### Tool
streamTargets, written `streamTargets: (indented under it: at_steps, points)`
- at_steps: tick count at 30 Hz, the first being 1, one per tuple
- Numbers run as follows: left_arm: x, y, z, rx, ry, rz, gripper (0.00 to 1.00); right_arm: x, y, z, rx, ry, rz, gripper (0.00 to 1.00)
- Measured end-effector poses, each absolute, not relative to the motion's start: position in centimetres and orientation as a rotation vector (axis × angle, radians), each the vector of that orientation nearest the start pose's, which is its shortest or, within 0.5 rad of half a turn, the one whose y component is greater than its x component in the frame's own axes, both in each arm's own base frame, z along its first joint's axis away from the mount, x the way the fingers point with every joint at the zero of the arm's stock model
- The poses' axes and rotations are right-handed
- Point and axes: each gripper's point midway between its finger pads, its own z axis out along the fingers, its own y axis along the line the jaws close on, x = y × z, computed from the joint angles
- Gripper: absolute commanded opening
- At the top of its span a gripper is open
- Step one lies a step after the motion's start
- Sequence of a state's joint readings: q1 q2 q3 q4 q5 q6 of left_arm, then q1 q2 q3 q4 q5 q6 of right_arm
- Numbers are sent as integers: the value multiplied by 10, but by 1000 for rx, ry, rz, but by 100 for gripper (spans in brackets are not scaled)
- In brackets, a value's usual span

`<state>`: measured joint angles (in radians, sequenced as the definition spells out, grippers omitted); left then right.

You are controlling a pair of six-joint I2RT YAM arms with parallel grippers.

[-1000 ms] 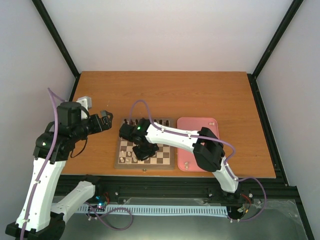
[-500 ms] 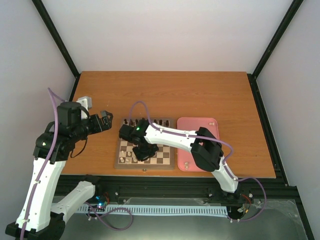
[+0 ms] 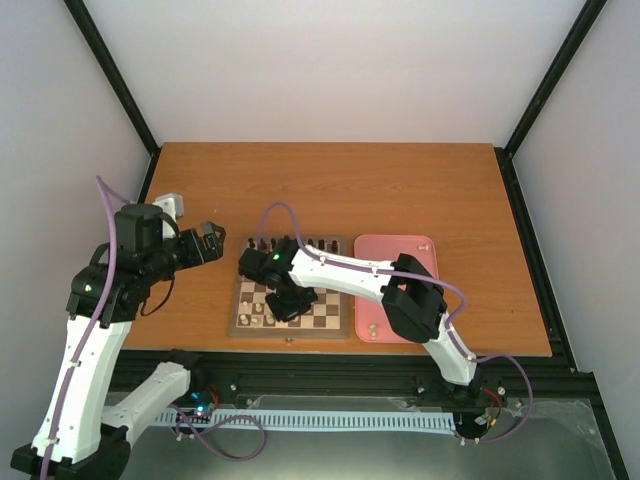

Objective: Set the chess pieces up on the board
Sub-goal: Place the chess piece on the chessboard.

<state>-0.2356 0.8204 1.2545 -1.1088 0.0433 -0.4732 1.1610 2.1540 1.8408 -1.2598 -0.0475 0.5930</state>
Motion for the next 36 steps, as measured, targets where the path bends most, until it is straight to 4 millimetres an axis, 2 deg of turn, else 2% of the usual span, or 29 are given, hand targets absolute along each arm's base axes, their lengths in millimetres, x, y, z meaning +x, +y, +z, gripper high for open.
streamTargets:
  at_steps: [3,27,31,36]
  points:
    - [221,-60,310,-249,2266,-421,100,158,385,70,-897,3053,50,3]
    - [222,-58,310,-256,2264,-408,100,154,387,70,-917,3063,72,3]
    - [222,-58,310,-256,2264,-407,100,154,387,70,-922,3062,73,16]
    - [223,-58,309,-256,2268,-406,100,154,386,70,-934,3059,70,24]
